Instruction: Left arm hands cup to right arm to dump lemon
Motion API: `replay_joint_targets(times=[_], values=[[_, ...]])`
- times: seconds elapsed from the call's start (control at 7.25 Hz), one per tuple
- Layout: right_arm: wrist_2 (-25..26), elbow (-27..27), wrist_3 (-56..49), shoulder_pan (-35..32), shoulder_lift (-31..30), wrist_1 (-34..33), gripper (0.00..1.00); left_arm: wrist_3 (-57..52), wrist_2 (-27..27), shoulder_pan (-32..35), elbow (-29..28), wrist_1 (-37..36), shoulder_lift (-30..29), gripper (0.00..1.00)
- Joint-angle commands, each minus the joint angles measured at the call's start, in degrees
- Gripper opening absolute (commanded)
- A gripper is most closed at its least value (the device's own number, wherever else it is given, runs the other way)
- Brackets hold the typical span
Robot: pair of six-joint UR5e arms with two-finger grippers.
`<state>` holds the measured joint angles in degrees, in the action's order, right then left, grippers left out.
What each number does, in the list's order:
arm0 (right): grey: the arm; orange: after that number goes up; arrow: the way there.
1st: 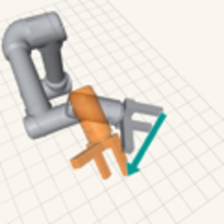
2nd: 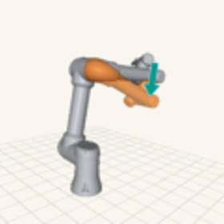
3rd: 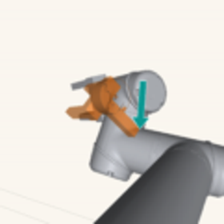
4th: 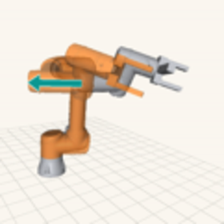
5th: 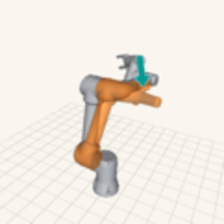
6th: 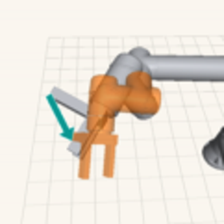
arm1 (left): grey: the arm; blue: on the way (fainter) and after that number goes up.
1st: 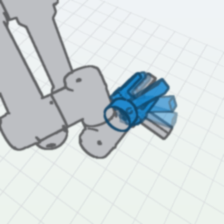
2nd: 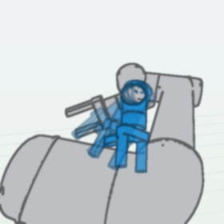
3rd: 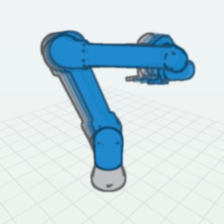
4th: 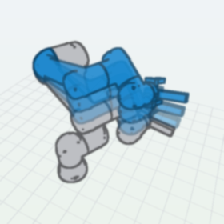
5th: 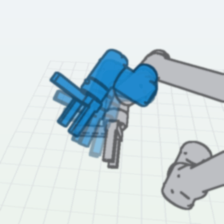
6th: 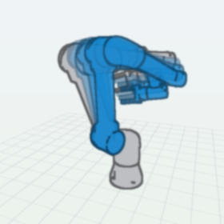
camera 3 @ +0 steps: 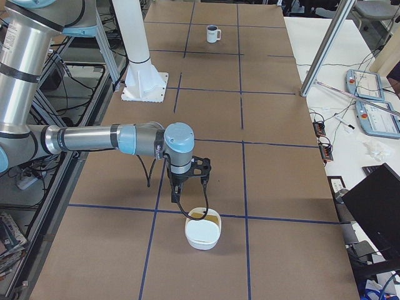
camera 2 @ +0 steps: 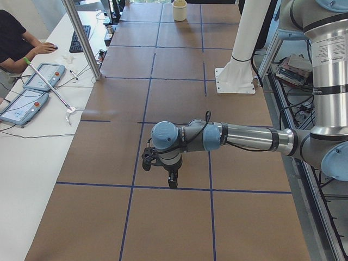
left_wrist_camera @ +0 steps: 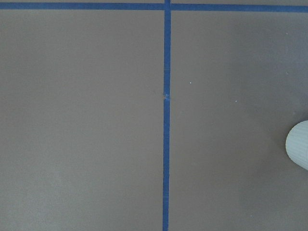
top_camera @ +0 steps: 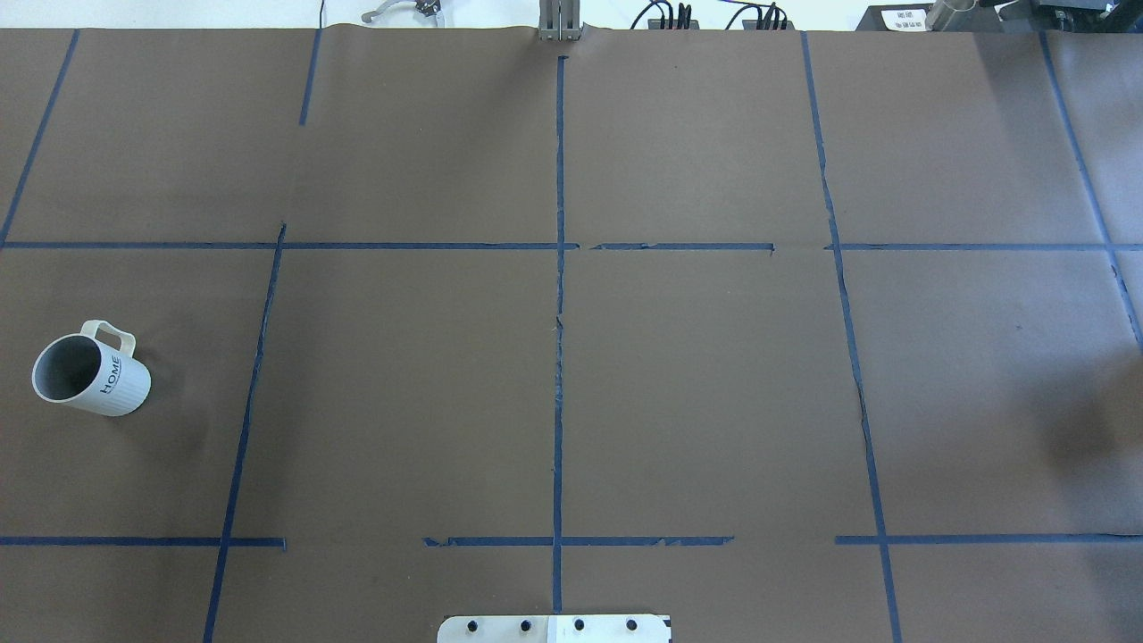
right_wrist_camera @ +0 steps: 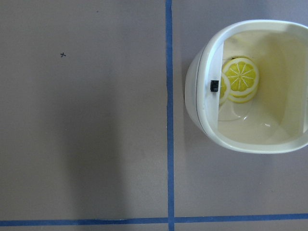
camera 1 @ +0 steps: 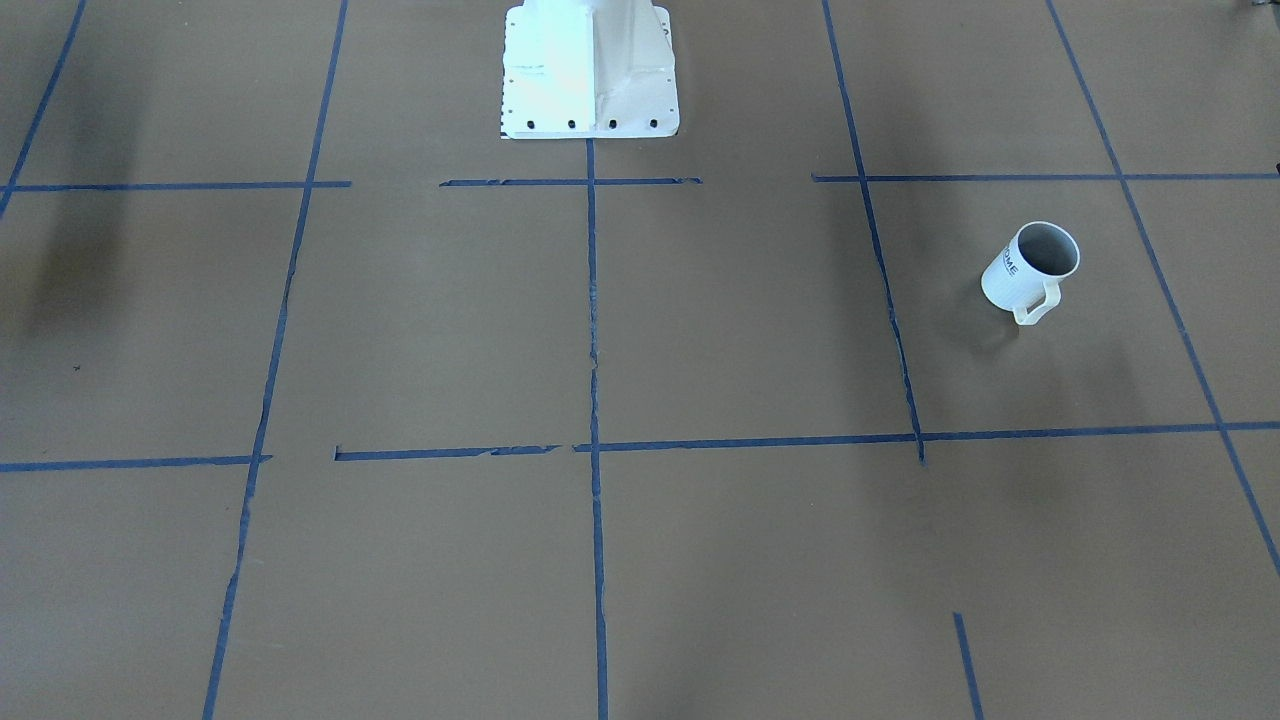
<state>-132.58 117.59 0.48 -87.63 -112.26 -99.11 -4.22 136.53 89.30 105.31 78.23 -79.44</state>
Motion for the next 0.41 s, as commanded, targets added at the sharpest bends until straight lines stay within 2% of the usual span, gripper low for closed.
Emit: replay_joint_targets(times=[0.0,0.28], values=[[-0.14,0.01,-0.13,0.09,0.11,-0.03,1.0,0.0,-0.03,0.0,-0.19,0.08,-0.1,1.0],[-0.14,0.01,-1.09,0.52,0.55,-0.03,1.0,0.0,0.05,0.0,0.77,-0.18,-0.19,1.0]])
